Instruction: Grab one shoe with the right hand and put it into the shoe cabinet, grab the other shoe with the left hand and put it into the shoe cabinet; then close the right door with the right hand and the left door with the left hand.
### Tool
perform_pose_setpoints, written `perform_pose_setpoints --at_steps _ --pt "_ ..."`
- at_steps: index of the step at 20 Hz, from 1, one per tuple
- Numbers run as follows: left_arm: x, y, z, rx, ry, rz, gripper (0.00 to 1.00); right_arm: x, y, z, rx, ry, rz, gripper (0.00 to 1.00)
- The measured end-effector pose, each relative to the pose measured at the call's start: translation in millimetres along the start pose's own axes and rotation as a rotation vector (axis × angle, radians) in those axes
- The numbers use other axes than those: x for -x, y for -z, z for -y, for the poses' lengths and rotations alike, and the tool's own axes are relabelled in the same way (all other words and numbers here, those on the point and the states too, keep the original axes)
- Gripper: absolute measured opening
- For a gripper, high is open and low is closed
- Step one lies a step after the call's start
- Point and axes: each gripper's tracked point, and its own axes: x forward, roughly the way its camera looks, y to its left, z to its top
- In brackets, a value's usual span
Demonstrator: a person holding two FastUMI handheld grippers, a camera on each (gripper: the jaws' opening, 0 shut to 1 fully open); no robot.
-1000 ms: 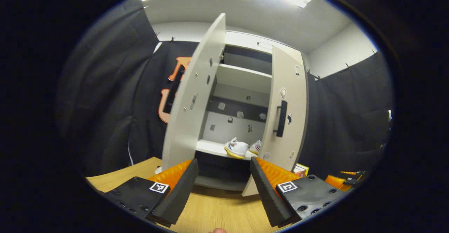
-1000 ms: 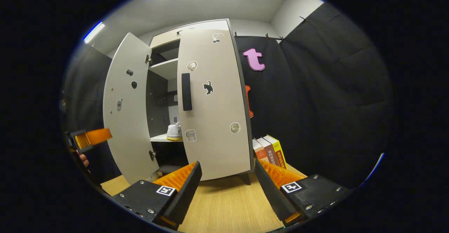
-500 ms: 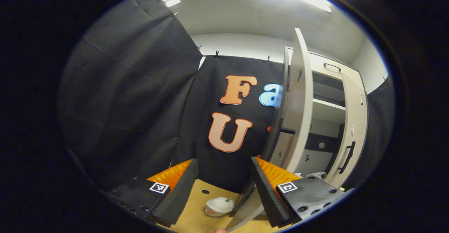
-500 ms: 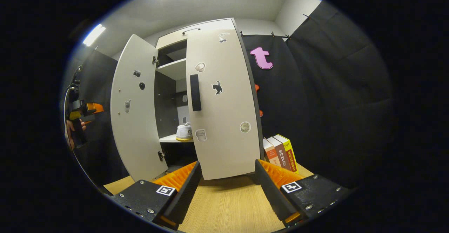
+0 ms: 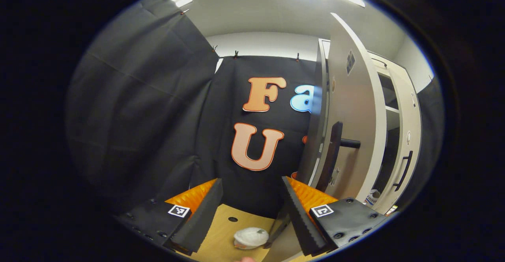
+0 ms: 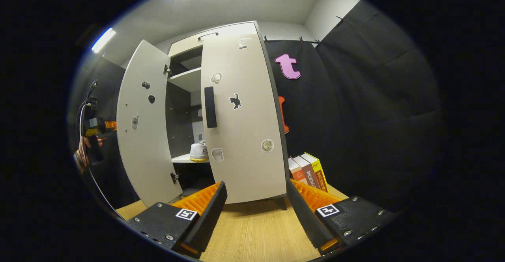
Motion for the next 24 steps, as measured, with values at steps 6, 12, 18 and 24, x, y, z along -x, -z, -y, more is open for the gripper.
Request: perform_pose_setpoints --at_steps 6,12,18,24 --pt "6.9 3.0 27.6 0.018 0.059 -0.012 0.99 -5.3 -1.5 -3.9 -0.012 -0.017 0.001 0.94" --pt "24.0 10.9 91.1 -0.006 0.167 -0.018 0.90 -1.4 -9.5 3.2 -0.006 -0.013 0.020 0.94" --pt "13.5 20.5 157.9 0.035 0.266 -0.025 0.92 11.2 -16.3 28.1 -0.007 0.045 0.035 0.94" --pt "5.6 29.3 194.3 0.073 0.310 -0.051 0.99 22.0 -17.8 45.4 0.002 0.092 0.043 0.94"
